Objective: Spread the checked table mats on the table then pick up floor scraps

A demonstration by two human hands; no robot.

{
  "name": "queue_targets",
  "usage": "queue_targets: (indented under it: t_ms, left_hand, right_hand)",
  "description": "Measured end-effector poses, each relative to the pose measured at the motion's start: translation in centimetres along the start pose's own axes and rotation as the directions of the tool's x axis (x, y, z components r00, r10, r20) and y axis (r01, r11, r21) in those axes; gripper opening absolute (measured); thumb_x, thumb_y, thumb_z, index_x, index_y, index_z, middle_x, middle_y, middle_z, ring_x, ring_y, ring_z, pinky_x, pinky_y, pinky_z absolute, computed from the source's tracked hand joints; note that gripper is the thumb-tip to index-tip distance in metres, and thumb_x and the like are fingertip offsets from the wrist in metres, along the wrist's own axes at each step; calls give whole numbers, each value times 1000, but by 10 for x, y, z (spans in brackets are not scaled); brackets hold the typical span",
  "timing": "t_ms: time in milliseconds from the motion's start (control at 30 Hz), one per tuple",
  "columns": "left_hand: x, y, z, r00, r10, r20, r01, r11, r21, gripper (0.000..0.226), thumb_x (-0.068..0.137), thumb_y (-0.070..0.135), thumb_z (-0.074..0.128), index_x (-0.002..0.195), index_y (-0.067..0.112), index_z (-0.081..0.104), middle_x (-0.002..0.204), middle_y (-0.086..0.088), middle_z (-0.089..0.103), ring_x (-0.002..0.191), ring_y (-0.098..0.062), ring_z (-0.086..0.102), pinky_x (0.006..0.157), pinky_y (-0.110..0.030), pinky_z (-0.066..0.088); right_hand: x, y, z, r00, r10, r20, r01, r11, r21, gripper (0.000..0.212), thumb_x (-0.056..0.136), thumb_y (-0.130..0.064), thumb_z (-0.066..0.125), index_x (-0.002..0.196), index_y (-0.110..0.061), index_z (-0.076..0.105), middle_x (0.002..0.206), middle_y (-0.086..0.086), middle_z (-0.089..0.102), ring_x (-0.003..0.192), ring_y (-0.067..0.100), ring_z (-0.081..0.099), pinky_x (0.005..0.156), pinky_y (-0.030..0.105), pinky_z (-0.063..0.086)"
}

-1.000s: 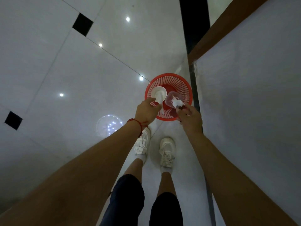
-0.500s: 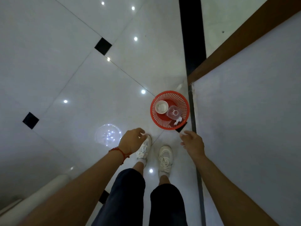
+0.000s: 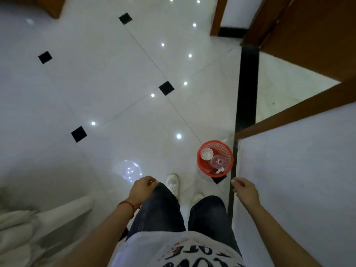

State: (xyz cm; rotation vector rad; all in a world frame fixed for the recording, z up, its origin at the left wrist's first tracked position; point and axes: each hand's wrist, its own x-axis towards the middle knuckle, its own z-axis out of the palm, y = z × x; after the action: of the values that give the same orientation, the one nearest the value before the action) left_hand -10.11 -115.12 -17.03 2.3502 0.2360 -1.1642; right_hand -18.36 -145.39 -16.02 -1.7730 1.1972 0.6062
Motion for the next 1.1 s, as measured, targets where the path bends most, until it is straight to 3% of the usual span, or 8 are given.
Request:
queue_targets:
  t_ms: [300, 433, 500, 567, 700, 900, 1033, 1100]
  left_hand:
    - [-48, -58, -57, 967, -163, -195, 96, 945, -313, 29, 93, 25, 50, 108, 5, 64, 111, -13, 66, 101, -24, 59, 83, -23, 39]
    - [-75, -88, -53, 921, -314, -231, 160, 845, -511, 28, 92, 22, 51, 104, 0, 64, 106, -17, 66, 99, -29, 60, 89, -32, 44]
    - [-89, -98, -41, 886, -396, -243, 179, 773, -608, 28, 93, 22, 50, 103, 0, 64, 103, -16, 66, 95, -27, 59, 86, -32, 45]
    - [-106, -100, -27, 841, -479, -251, 186, 692, -697, 28, 93, 21, 50, 101, -1, 63, 97, -13, 64, 90, -23, 57, 81, -28, 42]
    - [-143, -98, 20, 716, -666, -208, 138, 427, -894, 18, 92, 18, 51, 89, 4, 62, 88, -12, 62, 87, -26, 57, 80, -31, 44]
    - [-204, -85, 114, 547, -836, -45, 60, 93, -994, 22, 91, 18, 53, 71, 12, 59, 81, -9, 62, 79, -23, 56, 68, -27, 41]
    - [-241, -75, 177, 432, -896, 107, -20, -128, -992, 19, 92, 17, 51, 79, 8, 61, 83, -10, 63, 78, -22, 56, 67, -27, 41]
    - [-255, -68, 208, 388, -902, 191, -75, -237, -968, 18, 92, 16, 50, 80, 8, 61, 84, -10, 62, 78, -21, 55, 66, -26, 40]
  right_hand:
    - [-46, -73, 24, 971, -195, 138, 229, 924, -308, 23, 94, -21, 49, 109, -9, 61, 112, 16, 63, 91, 24, 54, 84, 31, 47]
    - [-48, -107, 29, 947, -232, 222, 298, 892, -341, 24, 94, -7, 45, 112, 4, 57, 101, 18, 57, 82, 25, 47, 46, 8, 40]
    - [-39, -121, 36, 935, -252, 250, 337, 854, -396, 26, 94, -6, 46, 113, 7, 58, 113, 21, 61, 95, 33, 55, 62, 18, 47]
    - [-27, -131, 42, 918, -256, 303, 378, 799, -468, 29, 94, -11, 48, 116, 5, 58, 122, 21, 60, 102, 32, 55, 79, 29, 43]
    - [-10, -159, 56, 835, -269, 479, 527, 639, -560, 26, 91, -14, 53, 107, 4, 63, 111, 22, 65, 92, 28, 58, 87, 39, 47]
    - [-32, -201, 120, 661, -257, 705, 745, 340, -574, 26, 92, -18, 52, 107, 1, 62, 91, 13, 62, 92, 35, 63, 78, 38, 47]
    - [-70, -195, 177, 533, -188, 825, 844, 194, -501, 25, 91, -17, 53, 106, 0, 63, 89, 12, 62, 91, 34, 63, 83, 39, 48]
    - [-96, -183, 205, 470, -137, 872, 880, 145, -451, 23, 91, -17, 54, 106, -1, 63, 90, 10, 61, 86, 30, 62, 76, 34, 48]
